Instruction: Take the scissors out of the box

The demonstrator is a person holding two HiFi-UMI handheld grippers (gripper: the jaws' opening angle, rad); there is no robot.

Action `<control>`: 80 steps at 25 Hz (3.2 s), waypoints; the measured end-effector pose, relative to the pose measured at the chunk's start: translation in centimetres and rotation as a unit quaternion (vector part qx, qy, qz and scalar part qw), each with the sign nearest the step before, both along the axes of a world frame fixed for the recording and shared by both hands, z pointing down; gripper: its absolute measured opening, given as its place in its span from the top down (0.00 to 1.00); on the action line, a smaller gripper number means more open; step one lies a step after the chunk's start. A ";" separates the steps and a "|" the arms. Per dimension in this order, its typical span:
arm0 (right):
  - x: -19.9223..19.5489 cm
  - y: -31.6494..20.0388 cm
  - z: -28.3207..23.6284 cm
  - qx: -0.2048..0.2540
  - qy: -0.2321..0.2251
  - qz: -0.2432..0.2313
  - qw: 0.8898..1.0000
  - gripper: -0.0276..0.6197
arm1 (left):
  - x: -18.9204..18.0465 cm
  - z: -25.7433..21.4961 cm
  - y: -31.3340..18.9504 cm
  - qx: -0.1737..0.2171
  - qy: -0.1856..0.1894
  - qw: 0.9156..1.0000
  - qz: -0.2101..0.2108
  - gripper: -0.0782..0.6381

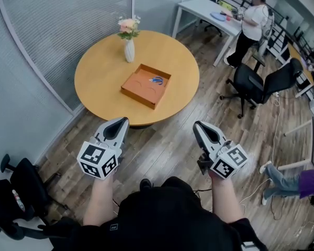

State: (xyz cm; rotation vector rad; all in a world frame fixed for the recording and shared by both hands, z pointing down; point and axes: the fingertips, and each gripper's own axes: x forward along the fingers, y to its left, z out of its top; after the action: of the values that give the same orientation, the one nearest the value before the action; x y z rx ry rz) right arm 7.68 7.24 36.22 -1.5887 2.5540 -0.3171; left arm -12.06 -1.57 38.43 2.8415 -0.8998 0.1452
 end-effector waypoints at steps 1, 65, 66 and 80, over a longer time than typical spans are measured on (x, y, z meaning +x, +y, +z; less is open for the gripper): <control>0.0 -0.4 0.0 -0.001 0.000 0.000 1.000 0.90 | 0.0 0.0 -0.4 0.000 0.000 1.000 0.002 0.87; 4.1 -42.1 18.6 -0.191 0.254 -0.202 0.926 0.90 | 10.9 6.1 -34.0 -0.062 -0.008 0.997 -0.041 0.87; 3.9 -42.3 19.7 -0.203 0.269 -0.212 0.917 0.90 | 10.9 6.2 -34.3 -0.065 -0.006 0.997 -0.041 0.87; 3.9 -44.0 33.8 -0.308 0.424 -0.306 0.795 0.89 | 8.6 10.4 -37.2 -0.111 0.022 0.989 -0.092 0.87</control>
State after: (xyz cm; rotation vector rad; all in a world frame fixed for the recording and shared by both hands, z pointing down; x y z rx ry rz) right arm 11.62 -36.78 69.97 -1.0737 4.0023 -0.6728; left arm -3.44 -38.72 48.86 2.5336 -1.0594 0.1507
